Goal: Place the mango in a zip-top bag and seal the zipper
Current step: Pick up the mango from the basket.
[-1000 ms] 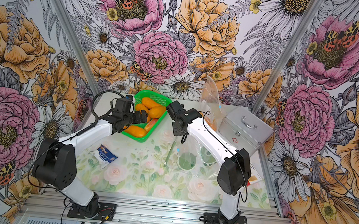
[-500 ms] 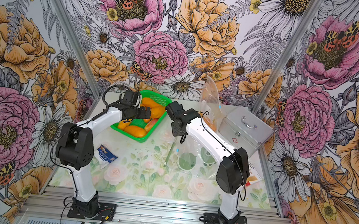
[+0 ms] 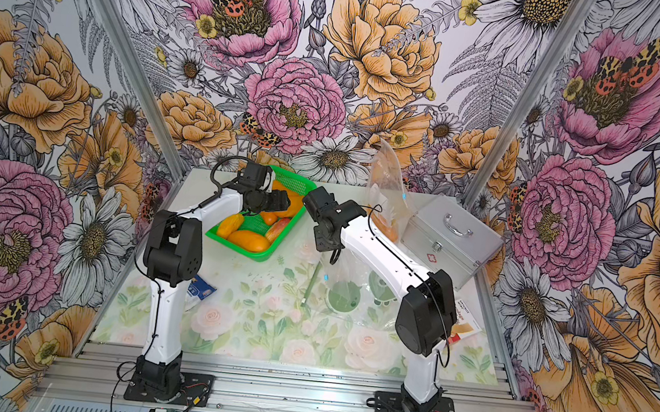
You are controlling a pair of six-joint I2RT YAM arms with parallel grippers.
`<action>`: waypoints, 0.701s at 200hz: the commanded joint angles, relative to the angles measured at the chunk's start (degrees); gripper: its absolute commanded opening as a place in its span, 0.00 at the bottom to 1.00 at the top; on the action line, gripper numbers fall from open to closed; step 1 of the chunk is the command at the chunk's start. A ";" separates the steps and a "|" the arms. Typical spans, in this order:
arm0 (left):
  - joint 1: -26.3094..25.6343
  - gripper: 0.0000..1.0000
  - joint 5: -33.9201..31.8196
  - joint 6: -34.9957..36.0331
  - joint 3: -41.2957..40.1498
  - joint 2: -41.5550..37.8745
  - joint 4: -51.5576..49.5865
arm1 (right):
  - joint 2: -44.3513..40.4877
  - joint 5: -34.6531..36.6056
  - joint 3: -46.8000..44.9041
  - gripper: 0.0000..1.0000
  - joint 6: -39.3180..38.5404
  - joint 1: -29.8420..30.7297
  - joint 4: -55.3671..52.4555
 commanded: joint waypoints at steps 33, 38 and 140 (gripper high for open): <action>0.47 0.80 1.52 -0.12 2.63 4.60 -0.03 | 1.39 -0.65 2.09 0.00 0.35 0.48 1.26; 0.39 0.80 1.82 -0.25 2.61 4.62 -0.09 | 1.46 -0.79 2.08 0.00 0.26 0.51 1.22; -0.88 0.92 1.08 2.44 -0.02 5.07 -0.04 | 1.57 -0.69 1.55 0.00 0.48 0.50 1.30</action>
